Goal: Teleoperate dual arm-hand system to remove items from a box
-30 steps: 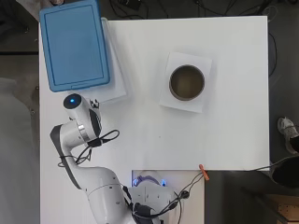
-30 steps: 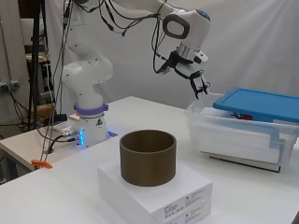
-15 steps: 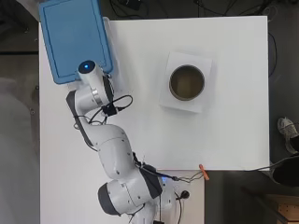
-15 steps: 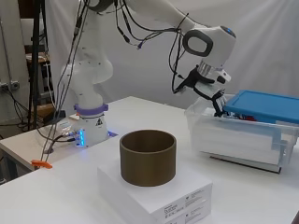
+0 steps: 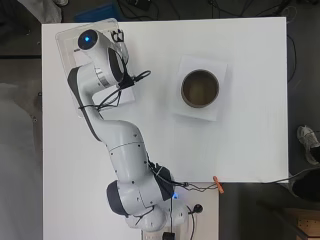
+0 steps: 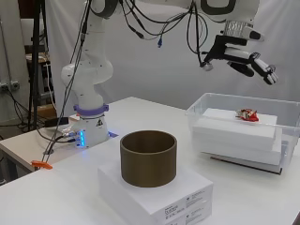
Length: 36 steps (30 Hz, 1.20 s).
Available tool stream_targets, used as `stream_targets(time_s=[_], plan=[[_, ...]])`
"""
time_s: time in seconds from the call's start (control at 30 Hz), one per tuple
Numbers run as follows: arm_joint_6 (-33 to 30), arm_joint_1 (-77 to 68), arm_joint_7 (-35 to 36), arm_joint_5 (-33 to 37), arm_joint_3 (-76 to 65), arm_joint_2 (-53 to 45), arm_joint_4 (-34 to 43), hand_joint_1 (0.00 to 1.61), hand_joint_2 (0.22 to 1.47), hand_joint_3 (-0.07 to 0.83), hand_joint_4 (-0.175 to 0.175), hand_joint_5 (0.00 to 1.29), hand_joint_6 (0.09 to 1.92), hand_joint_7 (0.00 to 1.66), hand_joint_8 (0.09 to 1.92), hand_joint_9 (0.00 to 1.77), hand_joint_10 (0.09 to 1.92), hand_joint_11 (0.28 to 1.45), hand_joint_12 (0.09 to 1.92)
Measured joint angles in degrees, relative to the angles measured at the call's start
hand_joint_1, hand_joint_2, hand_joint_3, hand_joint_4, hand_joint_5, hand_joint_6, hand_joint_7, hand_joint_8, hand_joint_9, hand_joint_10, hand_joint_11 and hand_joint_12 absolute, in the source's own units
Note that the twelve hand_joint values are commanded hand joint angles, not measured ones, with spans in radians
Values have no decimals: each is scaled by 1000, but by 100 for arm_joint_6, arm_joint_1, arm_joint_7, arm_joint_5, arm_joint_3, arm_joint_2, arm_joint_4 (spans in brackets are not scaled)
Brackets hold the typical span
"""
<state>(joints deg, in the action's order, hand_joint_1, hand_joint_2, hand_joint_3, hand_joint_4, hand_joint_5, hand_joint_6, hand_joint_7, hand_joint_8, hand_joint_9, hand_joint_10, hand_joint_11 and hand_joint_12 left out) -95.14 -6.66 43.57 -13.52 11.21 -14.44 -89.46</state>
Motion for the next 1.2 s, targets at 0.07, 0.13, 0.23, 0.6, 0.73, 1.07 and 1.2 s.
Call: stream_targets(time_s=[0.07,0.13,0.23,0.6,0.73,1.07,1.2], plan=[[-302,1,172,124,-22,49,79,62,960,-28,21,356,87,475,87,555,87,560,87],[-619,-5,497,274,-31,167,-318,53,884,-20,14,346,87,446,87,531,87,555,87],[-1245,-22,1123,400,-29,399,-1508,107,845,-15,8,327,87,393,87,481,87,521,87],[-1584,-201,1779,147,133,48,-1955,104,805,1,39,165,87,199,87,301,87,421,87],[-1123,-378,1548,-306,212,-205,-929,127,839,4,56,304,87,319,87,383,87,461,87],[-431,-720,1703,-123,168,-1640,541,463,932,7,49,453,87,574,87,621,87,591,87],[-91,-695,1889,319,96,-1625,876,902,1222,45,136,671,1405,870,1775,1122,1756,908,1669]])
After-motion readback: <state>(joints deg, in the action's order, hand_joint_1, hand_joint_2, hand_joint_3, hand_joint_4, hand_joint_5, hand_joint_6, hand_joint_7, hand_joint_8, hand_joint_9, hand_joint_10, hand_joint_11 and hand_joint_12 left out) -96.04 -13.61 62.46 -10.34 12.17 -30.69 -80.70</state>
